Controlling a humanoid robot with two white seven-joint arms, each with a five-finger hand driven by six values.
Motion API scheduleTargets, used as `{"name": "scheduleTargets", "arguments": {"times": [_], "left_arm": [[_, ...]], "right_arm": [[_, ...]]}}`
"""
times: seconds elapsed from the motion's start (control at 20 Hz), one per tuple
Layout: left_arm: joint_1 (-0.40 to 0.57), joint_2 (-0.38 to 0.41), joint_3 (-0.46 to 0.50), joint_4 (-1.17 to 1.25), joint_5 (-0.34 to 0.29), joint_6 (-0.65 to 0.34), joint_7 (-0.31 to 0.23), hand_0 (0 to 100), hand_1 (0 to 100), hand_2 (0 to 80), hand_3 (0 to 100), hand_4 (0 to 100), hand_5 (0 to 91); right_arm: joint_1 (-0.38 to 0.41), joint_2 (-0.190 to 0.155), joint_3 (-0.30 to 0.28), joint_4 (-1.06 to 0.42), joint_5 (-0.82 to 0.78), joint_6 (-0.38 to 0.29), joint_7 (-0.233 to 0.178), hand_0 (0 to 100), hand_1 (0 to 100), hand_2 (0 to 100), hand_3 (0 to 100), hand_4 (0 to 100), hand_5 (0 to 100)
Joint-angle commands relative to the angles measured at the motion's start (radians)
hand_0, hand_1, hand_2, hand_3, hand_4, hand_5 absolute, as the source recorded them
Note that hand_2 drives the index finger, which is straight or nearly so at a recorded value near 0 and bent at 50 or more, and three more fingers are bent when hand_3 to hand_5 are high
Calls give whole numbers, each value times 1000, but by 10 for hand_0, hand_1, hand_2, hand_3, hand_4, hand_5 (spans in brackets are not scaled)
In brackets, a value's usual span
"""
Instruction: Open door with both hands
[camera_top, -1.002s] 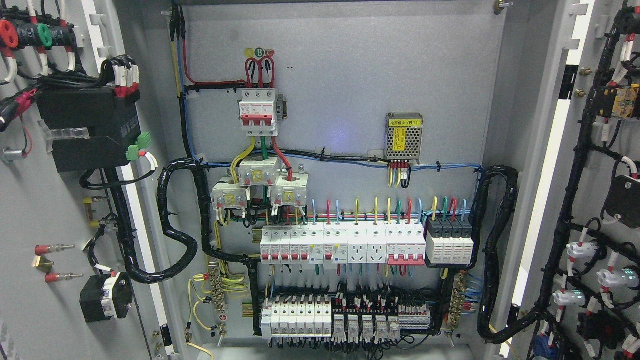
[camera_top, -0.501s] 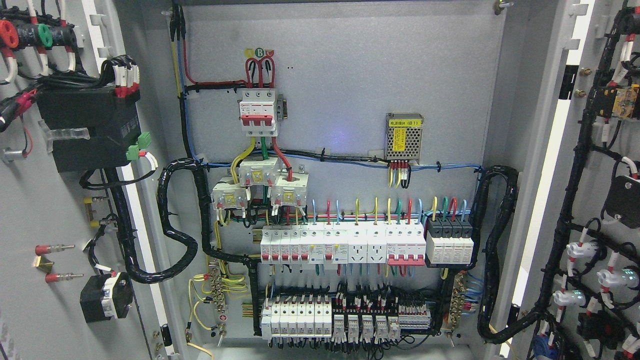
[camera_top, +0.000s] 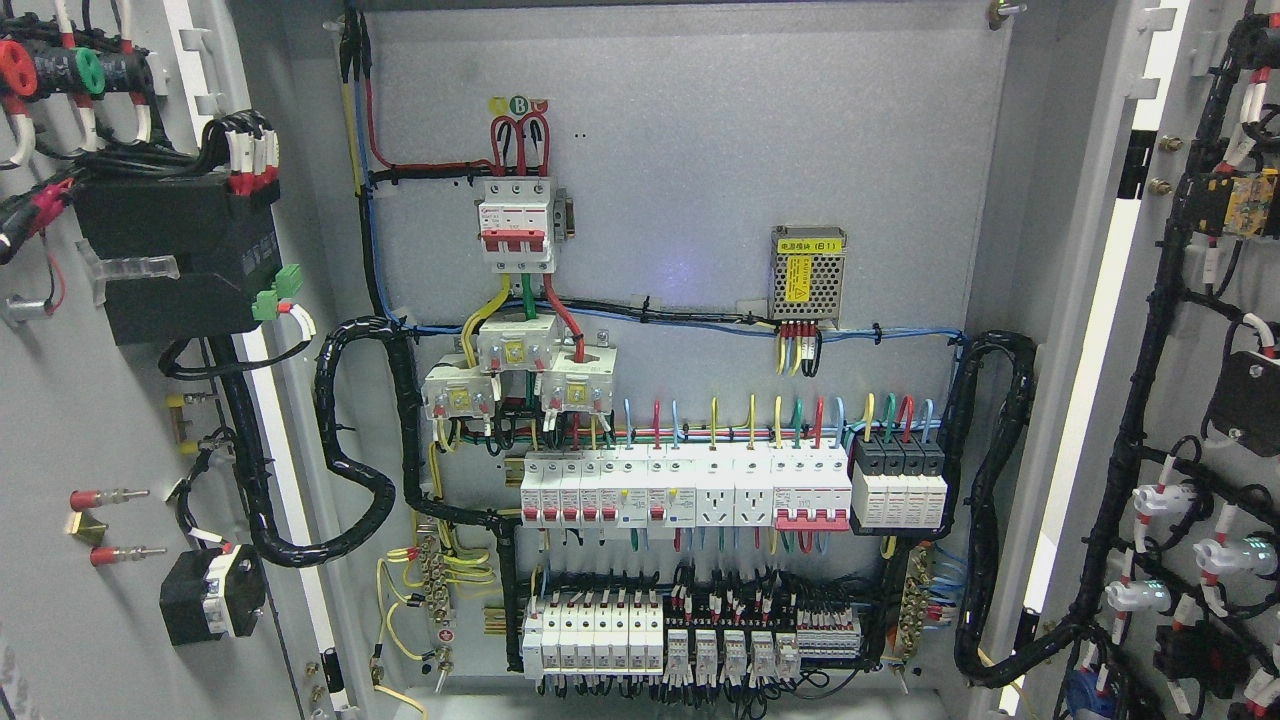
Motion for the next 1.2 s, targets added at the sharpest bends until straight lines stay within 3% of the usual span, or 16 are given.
{"name": "scheduleTargets", "arguments": {"times": [0.0, 0.35, 0.65, 1.15], "left_arm": [[-13, 6, 55, -8, 29, -428, 0, 0, 0, 0, 0, 42, 0], [-13, 26, 108, -8, 86, -428, 0, 0, 0, 0, 0, 42, 0], [-13, 40, 144, -6, 112, -428, -2, 0, 0, 0, 0, 42, 0], [-11, 77, 208, -3, 179, -427, -2, 0, 0, 0, 0, 42, 0]], "right_arm": [[-2, -3, 0, 2, 0, -1, 0, 0, 0, 0, 0, 0, 0], [0, -5, -3, 8, 0, -1, 0, 0, 0, 0, 0, 0, 0], [6, -39, -5, 11, -5, -4, 2, 0, 0, 0, 0, 0, 0], [7, -31, -15, 31, -33, -4, 0, 0, 0, 0, 0, 0, 0]]}}
